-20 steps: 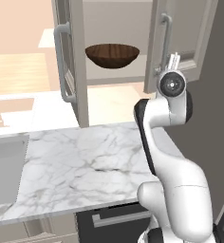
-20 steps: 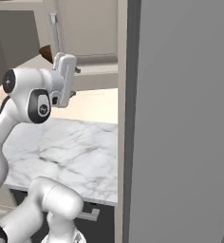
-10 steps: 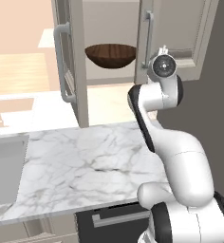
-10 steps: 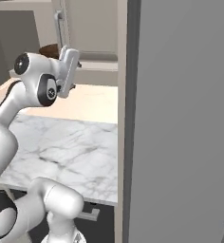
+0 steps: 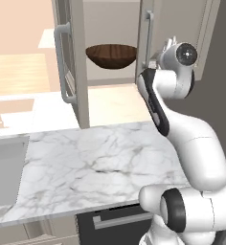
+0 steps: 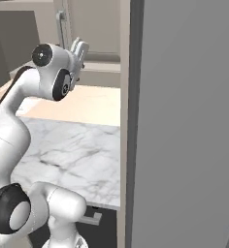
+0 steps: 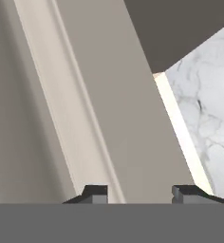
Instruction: Pick the mug and place it in the sink. Pick the bowl and place it in the open cabinet and then close the cabinet.
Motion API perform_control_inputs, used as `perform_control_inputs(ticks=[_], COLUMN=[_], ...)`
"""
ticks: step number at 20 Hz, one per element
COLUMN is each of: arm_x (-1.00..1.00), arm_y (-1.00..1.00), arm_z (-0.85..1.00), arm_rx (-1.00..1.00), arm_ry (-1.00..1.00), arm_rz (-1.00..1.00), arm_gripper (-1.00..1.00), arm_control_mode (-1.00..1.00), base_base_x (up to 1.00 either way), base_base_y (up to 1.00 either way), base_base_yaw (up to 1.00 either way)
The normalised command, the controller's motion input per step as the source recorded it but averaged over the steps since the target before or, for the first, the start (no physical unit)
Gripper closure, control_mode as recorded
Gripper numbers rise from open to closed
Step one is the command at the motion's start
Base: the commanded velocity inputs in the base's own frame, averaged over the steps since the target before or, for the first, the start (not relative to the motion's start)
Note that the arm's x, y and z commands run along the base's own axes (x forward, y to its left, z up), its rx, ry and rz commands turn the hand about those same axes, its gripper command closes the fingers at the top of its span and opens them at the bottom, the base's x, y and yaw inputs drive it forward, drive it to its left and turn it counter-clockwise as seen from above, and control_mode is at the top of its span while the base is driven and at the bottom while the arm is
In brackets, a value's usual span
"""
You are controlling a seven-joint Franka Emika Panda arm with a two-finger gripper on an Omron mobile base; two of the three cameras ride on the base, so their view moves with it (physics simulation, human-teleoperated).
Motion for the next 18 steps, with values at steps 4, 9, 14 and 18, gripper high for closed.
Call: perform_control_inputs(ticks=[4,9,14,18], arm_x=[0.36,-0.64,-0.36,-0.20], arm_y=[0.10,0.69,0.27,0.00], arm_z=[-0.31,-0.67,-0.22,0.28], arm_rx=[0.11,0.01,0.00,0.00], arm_ry=[0.02,0.00,0.00,0.03], arm_rz=[0.11,0.01,0.00,0.00], arm_gripper=[-1.00,-1.00,-1.00,-1.00], arm_control_mode=[-1.00,-1.00,-1.00,-1.00], base_base_x=[0.00,0.00,0.00,0.00], base_base_y=[0.00,0.00,0.00,0.00], base_base_yaw=[0.00,0.00,0.00,0.00])
